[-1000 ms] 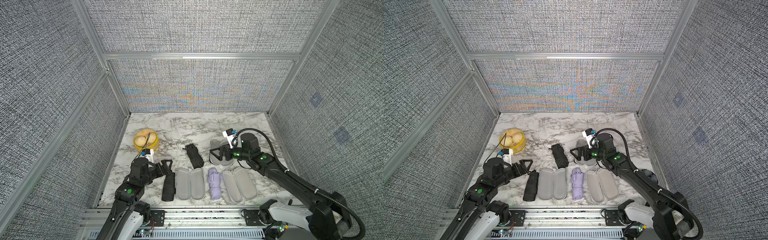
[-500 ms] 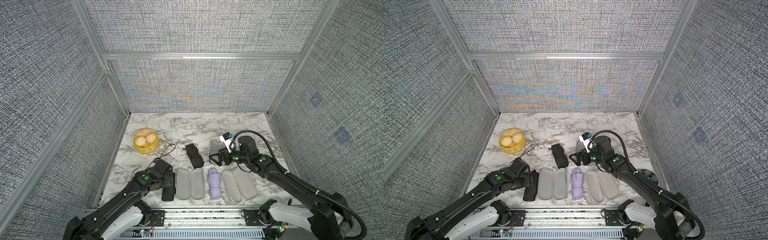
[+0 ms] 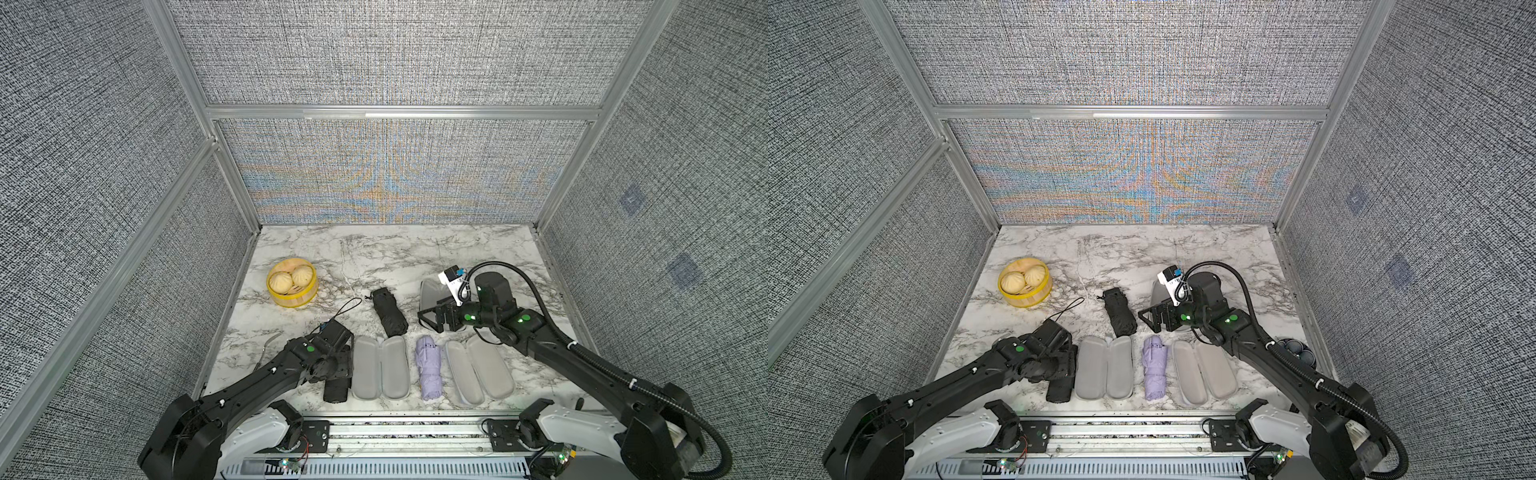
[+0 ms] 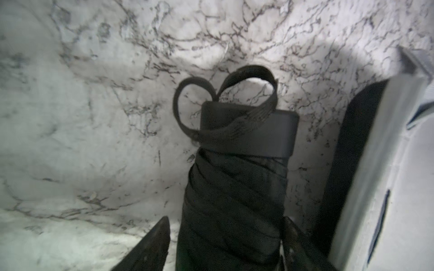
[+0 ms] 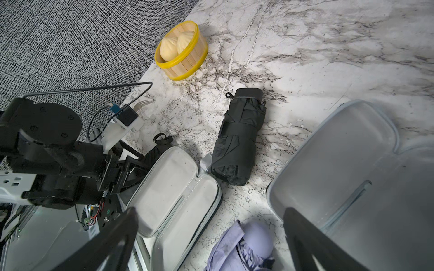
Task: Put umbrellas into zippered umbrella sleeves
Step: Pick up the umbrella from the center of the board.
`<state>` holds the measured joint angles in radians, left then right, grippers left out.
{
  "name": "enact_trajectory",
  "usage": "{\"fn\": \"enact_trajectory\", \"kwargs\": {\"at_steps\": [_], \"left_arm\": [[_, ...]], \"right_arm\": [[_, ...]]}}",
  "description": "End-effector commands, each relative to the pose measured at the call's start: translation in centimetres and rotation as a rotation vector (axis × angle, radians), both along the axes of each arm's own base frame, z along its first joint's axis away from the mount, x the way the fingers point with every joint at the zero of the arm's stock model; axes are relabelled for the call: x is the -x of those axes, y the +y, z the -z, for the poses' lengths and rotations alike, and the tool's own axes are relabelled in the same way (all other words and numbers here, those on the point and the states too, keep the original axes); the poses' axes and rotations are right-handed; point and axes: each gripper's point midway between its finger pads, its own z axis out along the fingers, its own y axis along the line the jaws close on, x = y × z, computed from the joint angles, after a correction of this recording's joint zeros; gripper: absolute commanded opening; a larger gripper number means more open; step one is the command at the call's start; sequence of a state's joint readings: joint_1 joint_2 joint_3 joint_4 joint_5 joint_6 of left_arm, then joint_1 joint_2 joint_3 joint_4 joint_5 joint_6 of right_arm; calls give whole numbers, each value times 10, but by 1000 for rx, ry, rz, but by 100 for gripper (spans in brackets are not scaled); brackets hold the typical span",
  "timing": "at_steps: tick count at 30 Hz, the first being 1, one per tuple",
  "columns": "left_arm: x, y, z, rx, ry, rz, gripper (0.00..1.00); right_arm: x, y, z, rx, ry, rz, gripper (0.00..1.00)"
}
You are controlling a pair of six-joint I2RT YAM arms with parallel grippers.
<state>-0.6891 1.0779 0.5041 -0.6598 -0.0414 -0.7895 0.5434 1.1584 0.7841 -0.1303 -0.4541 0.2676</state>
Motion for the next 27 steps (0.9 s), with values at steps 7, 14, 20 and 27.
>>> {"fn": "enact_trajectory", "kwargs": {"at_steps": [7,14,20,27], "left_arm": [[7,3,8,-20,12,-7,74],[16,16,23,-92,61,-11,70],[6,5,13,-67,47,6,50],[-4,0,-23,-54,-11,15,38]], "right_arm": [[0,-4,5,19,10,15,99],[-2,-7,9,32,16,30,99],[-3,-7,12,33,24,35,99],[-3,-8,11,34,25,37,99]]}}
